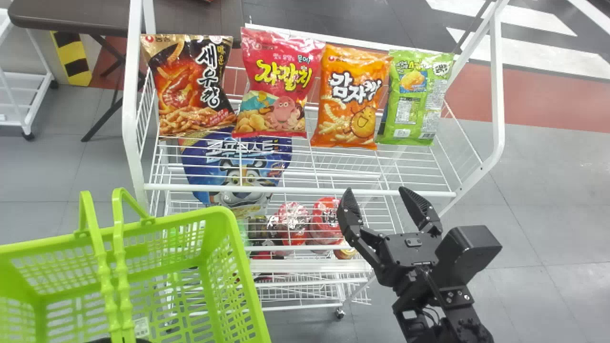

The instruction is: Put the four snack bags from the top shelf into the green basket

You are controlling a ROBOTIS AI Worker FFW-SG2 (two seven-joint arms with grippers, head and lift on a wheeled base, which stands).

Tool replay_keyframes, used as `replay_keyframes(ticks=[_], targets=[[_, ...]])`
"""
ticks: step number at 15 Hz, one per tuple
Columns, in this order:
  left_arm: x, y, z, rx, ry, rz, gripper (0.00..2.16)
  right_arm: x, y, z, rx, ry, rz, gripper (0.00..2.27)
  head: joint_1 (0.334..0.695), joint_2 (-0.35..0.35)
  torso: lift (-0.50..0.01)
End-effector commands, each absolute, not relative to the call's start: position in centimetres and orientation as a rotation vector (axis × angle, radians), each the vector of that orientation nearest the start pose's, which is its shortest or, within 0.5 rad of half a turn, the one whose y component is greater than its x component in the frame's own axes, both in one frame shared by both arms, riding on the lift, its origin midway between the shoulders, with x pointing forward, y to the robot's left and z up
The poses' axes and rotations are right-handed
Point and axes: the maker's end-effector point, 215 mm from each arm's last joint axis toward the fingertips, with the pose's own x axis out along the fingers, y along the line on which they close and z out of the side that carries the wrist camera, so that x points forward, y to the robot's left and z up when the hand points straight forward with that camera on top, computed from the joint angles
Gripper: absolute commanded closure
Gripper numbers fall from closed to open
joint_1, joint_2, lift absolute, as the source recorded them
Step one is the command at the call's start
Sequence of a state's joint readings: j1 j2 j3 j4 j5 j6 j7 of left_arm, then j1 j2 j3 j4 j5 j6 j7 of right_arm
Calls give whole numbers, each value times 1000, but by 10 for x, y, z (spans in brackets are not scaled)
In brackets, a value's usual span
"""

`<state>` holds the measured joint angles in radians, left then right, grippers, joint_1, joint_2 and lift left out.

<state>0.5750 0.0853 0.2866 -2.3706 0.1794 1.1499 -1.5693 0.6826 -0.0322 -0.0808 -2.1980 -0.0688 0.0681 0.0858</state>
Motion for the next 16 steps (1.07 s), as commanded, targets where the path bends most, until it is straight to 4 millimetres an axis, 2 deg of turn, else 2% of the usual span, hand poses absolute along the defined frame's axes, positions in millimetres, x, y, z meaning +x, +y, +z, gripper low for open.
replay_keyframes(ticks=[1, 11, 13, 15, 16], targets=[[208, 106, -324, -707, 665, -1308, 2148, 393, -250, -352, 1, 131, 41, 63, 695, -274, -4], [213, 105, -330, -697, 674, -1297, 2148, 402, -249, -349, 1, 129, 45, 83, 695, -273, -4], [215, 104, -331, -696, 675, -1298, 2148, 412, -239, -356, 15, 155, 65, 87, 695, -271, -4], [216, 101, -333, -697, 678, -1302, 2148, 436, -217, -366, 46, 188, 117, 90, 695, -261, -4], [217, 101, -334, -697, 681, -1302, 2148, 448, -204, -366, 54, 197, 140, 90, 695, -235, -4]])
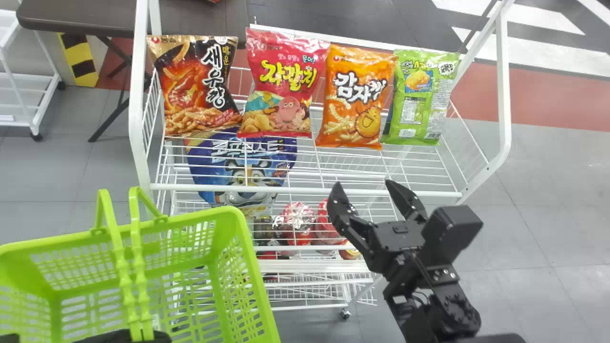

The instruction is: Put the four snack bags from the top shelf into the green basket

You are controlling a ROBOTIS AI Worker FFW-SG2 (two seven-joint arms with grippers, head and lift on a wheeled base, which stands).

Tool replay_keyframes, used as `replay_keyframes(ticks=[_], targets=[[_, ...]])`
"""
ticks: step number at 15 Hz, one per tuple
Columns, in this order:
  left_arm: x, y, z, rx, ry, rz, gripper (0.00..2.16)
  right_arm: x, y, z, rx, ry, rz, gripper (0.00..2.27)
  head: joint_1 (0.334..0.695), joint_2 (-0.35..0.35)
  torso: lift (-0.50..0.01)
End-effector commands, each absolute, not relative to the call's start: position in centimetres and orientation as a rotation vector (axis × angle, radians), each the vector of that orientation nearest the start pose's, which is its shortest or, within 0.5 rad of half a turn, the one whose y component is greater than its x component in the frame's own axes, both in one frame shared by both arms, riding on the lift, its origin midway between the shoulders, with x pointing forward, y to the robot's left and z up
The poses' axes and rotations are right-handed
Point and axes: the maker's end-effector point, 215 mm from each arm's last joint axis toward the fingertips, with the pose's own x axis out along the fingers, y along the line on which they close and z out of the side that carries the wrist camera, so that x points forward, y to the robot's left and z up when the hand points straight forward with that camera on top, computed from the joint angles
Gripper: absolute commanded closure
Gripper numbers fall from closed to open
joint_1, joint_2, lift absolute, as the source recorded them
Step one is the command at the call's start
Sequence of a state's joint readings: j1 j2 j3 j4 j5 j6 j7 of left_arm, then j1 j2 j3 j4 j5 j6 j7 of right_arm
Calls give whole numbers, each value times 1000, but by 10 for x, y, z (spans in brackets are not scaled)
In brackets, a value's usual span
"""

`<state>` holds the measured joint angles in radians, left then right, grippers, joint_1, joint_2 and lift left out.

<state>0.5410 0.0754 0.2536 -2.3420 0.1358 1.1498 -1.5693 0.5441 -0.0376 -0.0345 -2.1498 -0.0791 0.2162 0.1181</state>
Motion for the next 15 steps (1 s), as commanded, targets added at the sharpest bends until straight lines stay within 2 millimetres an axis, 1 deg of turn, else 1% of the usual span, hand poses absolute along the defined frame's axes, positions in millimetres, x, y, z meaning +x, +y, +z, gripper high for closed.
replay_keyframes(ticks=[1, 2, 3, 4, 5, 6, 8, 9, 10, 11, 12, 14, 15], targets=[[218, 101, -335, -700, 682, -1302, 2148, 463, -187, -366, 61, 202, 168, 90, 695, -217, -4], [219, 102, -337, -705, 684, -1298, 2148, 480, -169, -364, 67, 201, 199, 90, 695, -200, -4], [220, 102, -337, -707, 683, -1299, 2148, 495, -153, -363, 70, 199, 227, 90, 695, -158, -4], [220, 103, -338, -709, 685, -1297, 2148, 512, -132, -361, 69, 195, 263, 93, 695, -158, -4], [222, 104, -340, -710, 685, -1296, 2148, 528, -112, -361, 65, 194, 296, 103, 695, -104, -4], [222, 105, -341, -713, 687, -1293, 2148, 543, -98, -359, 62, 191, 319, 107, 695, -74, -4], [224, 107, -343, -716, 689, -1288, 2148, 579, -67, -362, 63, 205, 370, 107, 695, -23, -4], [225, 107, -344, -718, 691, -1287, 2148, 594, -56, -362, 69, 207, 386, 107, 695, 21, -4], [226, 107, -344, -720, 689, -1287, 2148, 609, -45, -361, 63, 207, 399, 107, 695, 37, -4], [228, 108, -346, -723, 689, -1284, 2148, 624, -37, -357, 61, 188, 404, 107, 695, 52, -4], [230, 109, -348, -728, 693, -1282, 2148, 636, -33, -357, 62, 182, 400, 107, 695, 77, -4], [232, 110, -348, -732, 690, -1281, 2148, 659, -31, -362, 36, 179, 409, 107, 695, 94, -4], [232, 110, -348, -735, 689, -1282, 2148, 667, -28, -366, 31, 191, 422, 107, 695, 97, -4]])
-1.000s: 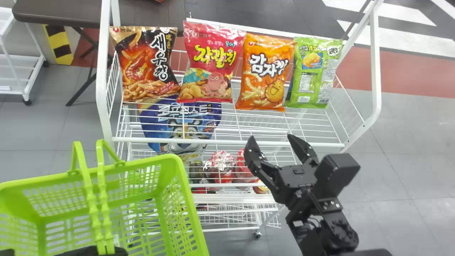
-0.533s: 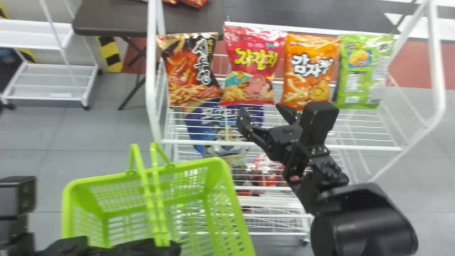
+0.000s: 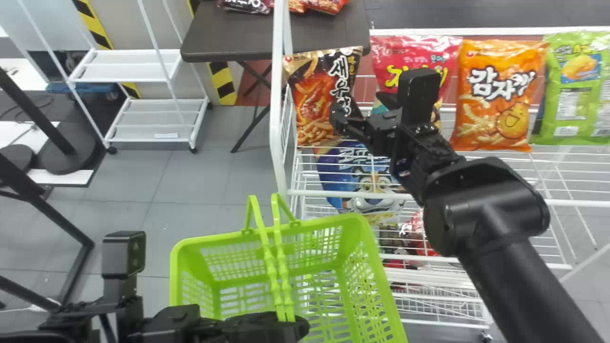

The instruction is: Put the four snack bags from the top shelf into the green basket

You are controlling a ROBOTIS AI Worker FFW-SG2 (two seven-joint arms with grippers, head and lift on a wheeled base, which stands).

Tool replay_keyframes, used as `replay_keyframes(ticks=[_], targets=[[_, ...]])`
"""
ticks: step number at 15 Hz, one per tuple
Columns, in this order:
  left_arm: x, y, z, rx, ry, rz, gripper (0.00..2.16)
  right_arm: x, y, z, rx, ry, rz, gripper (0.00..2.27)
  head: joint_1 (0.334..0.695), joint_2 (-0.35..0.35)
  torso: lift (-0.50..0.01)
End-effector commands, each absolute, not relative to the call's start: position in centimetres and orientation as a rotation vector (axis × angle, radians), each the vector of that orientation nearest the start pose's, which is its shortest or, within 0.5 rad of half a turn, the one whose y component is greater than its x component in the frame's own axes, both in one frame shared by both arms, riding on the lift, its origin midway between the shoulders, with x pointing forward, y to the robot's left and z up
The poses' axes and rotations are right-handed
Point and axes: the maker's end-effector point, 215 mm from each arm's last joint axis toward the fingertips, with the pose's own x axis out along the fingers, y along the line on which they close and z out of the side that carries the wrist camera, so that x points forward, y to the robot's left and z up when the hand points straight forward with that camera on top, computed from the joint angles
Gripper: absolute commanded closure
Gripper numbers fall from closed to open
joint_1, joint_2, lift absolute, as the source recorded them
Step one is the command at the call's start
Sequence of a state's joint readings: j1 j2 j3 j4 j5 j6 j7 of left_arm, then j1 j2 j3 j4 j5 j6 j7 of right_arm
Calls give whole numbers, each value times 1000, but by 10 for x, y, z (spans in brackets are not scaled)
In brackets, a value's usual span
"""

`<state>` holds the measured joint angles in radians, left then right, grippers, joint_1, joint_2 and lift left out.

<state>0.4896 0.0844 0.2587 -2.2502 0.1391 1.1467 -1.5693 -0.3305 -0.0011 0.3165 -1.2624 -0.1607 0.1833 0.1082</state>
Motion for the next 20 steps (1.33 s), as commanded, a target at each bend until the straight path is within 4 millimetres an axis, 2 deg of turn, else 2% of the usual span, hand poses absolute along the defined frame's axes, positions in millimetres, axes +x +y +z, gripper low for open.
replay_keyframes(ticks=[1, 3, 4, 5, 6, 7, 8, 9, 13, 16, 18, 19, 20], targets=[[231, 109, -348, -738, 689, -1284, 2148, 673, -24, -372, 26, 212, 438, 113, 695, 99, -4], [230, 111, -349, -739, 691, -1280, 2148, 683, -25, -390, 19, 269, 481, 228, 695, 107, -4], [231, 113, -349, -740, 690, -1276, 2148, 685, -22, -395, 23, 292, 526, 427, 695, 109, -4], [231, 114, -349, -735, 689, -1277, 2148, 684, -18, -395, 22, 292, 554, 772, 695, 112, -4], [231, 114, -348, -734, 688, -1280, 2148, 683, -14, -395, 18, 291, 563, 1295, 695, 115, -4], [231, 115, -348, -732, 689, -1279, 2148, 682, -13, -396, 15, 295, 563, 2000, 695, 118, -4], [230, 116, -348, -734, 694, -1280, 2148, 681, -13, -397, 15, 293, 563, 2165, 695, 121, -4], [230, 117, -349, -732, 697, -1279, 2148, 681, -10, -394, 9, 280, 569, 2250, 695, 122, -4], [229, 119, -349, -731, 699, -1286, 2148, 680, -2, -370, -6, 191, 585, 2250, 695, 135, -4], [230, 121, -350, -726, 697, -1290, 2148, 672, 12, -354, -3, 142, 604, 2250, 695, 145, -4], [231, 123, -348, -721, 695, -1294, 2148, 659, 22, -350, -5, 131, 606, 2250, 695, 160, -4], [231, 124, -348, -722, 694, -1294, 2148, 649, 24, -360, -21, 167, 594, 2250, 695, 167, -4], [231, 125, -348, -720, 695, -1293, 2148, 637, 25, -362, -28, 178, 586, 2250, 695, 172, -4]])
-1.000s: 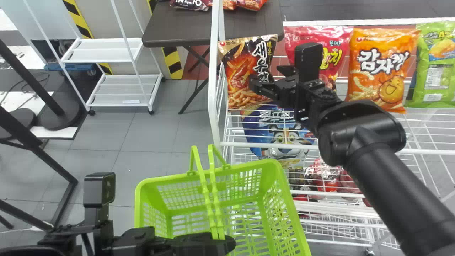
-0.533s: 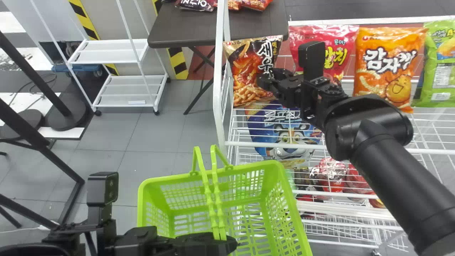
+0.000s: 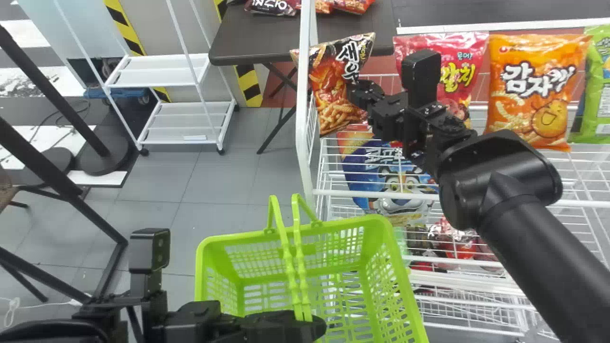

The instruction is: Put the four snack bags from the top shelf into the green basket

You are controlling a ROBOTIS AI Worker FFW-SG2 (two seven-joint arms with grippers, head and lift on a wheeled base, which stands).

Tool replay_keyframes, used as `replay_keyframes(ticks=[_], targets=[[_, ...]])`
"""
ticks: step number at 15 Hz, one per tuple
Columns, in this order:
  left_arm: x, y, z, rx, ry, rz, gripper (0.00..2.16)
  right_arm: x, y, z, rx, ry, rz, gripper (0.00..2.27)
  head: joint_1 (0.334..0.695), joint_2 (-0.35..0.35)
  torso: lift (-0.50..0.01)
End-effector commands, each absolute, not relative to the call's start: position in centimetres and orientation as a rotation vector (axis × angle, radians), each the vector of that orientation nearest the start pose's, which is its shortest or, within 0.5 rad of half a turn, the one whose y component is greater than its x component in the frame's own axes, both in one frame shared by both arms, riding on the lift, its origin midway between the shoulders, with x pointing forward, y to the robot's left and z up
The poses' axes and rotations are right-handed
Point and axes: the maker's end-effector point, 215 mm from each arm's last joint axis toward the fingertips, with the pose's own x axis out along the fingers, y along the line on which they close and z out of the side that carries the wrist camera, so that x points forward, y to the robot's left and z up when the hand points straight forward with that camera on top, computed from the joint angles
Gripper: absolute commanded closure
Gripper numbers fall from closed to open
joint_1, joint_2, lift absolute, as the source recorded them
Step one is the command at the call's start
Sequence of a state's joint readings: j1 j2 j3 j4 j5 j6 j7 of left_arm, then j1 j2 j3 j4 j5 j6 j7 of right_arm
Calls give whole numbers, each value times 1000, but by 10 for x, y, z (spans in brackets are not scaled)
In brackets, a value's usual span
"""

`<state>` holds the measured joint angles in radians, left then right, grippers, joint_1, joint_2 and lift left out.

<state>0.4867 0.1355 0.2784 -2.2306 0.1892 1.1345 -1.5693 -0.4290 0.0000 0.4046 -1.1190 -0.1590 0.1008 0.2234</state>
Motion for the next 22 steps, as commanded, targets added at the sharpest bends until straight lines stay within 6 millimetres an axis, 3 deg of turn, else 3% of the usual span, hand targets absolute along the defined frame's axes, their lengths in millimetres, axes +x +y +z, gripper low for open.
replay_keyframes(ticks=[1, 4, 8, 9, 11, 13, 15, 18, 21, 22], targets=[[232, 125, -346, -718, 686, -1295, 2148, 626, 25, -362, -32, 185, 575, 2250, 695, 177, -4], [236, 128, -346, -713, 681, -1290, 2148, 592, 14, -357, -45, 201, 548, 2250, 695, 195, -4], [240, 126, -343, -707, 671, -1298, 2148, 538, -45, -345, -11, 246, 453, 2250, 695, 168, -4], [241, 127, -344, -709, 671, -1297, 2148, 524, -72, -336, -8, 238, 422, 2250, 695, 155, -4], [243, 125, -343, -711, 668, -1300, 2148, 490, -106, -327, 29, 250, 397, 2250, 695, 117, -4], [243, 123, -342, -712, 664, -1305, 2148, 449, -120, -328, 51, 298, 406, 2250, 695, 48, -4], [245, 121, -342, -714, 660, -1304, 2148, 407, -117, -323, 107, 347, 455, 2250, 695, 18, -4], [246, 119, -341, -717, 657, -1306, 2148, 357, -96, -339, 164, 492, 541, 2250, 695, 11, -4], [246, 117, -339, -718, 650, -1310, 2148, 307, -67, -379, 191, 704, 630, 2250, 695, 46, -4], [246, 115, -339, -723, 647, -1312, 2148, 300, -55, -388, 184, 727, 653, 2250, 695, 62, -4]])
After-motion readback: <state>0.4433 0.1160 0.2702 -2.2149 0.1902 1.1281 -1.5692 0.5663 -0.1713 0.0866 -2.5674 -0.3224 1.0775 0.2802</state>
